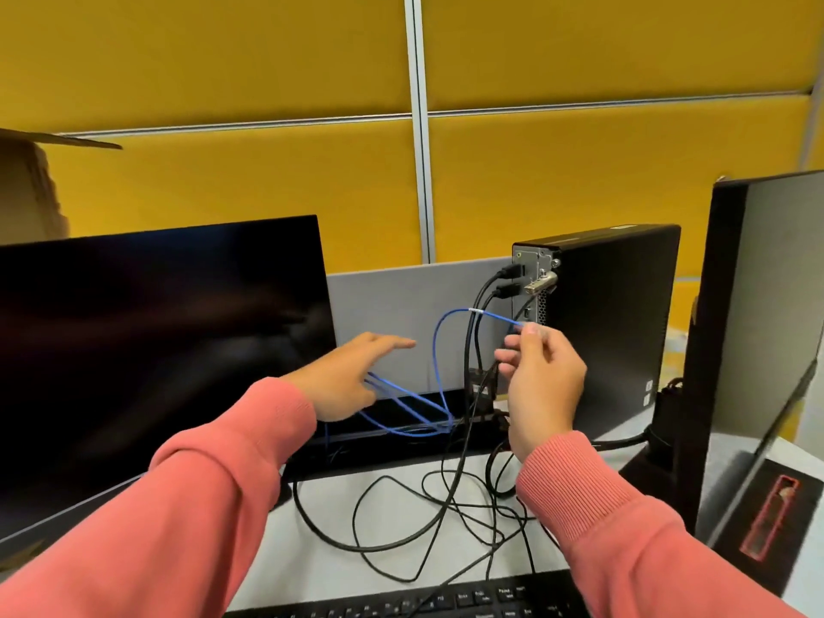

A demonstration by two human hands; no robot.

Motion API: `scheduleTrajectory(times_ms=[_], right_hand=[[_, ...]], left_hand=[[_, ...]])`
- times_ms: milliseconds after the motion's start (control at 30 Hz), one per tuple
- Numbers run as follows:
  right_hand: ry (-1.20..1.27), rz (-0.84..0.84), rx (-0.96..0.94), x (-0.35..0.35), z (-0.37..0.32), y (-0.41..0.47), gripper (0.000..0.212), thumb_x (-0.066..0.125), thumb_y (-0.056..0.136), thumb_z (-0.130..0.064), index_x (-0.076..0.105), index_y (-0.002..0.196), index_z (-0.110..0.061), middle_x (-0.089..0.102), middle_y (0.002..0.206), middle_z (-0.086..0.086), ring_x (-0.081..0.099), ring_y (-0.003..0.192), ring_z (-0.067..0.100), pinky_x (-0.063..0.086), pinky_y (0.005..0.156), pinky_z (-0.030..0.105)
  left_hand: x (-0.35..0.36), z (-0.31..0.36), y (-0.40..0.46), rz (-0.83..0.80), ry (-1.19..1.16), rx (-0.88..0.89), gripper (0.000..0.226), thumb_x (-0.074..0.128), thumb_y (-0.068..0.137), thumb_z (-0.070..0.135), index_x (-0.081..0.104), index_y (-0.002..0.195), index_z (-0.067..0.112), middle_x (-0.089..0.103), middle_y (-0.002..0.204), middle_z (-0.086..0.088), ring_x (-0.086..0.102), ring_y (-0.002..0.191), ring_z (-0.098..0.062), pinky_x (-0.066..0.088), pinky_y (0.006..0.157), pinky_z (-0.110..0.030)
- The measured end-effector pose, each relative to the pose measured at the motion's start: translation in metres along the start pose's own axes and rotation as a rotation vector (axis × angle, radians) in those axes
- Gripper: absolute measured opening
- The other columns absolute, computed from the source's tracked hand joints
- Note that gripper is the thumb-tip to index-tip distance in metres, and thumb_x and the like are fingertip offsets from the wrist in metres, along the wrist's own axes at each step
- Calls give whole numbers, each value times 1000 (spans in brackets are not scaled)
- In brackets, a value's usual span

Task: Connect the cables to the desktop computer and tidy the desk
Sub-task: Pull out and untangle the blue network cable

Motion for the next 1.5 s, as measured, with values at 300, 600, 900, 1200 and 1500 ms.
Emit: scheduleTrajectory(times_ms=[300,600,900,1200,1500], right_hand=[[12,-27,-210,-6,-29,-3,13,59,100,-25,69,96,-18,69,82,-5,68,73,10,55,67,22],[-103,-197,-253,4,-10,-12,13,68,95,-26,71,87,-17,69,72,-4,64,63,9,51,61,21],[-95,-280,-215,4,1,-13,1,73,91,-17,73,91,-17,71,79,1,68,72,17,58,68,28],[-92,-263,-262,1,-3,-14,7,65,97,-14,70,93,-18,68,79,3,63,67,15,57,64,26],[-69,-146,3,-6,26,17,20,61,92,-5,76,86,-17,73,81,0,65,75,16,55,68,31]], left_hand=[[2,29,24,139,123,18,76,43,96,4,19,156,45,33,159,8,49,134,-19,50,103,-41],[12,85,32,368,-153,375,38,60,102,26,55,139,33,66,125,15,59,118,0,50,103,-33],[33,78,33,533,-357,289,16,61,100,18,66,108,31,74,92,13,71,89,-9,57,78,-40],[34,88,26,556,-484,335,21,62,100,13,68,117,24,75,87,9,72,85,-9,58,78,-29],[54,88,61,308,-543,106,25,60,101,24,74,82,19,63,66,-5,50,58,-7,42,58,-17]])
Point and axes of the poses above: each hand's wrist, its own y-axis towards the middle knuckle, its own x-axis out of the palm, z = x × y, the point moved 6 cm from there along y, towards the middle knuckle
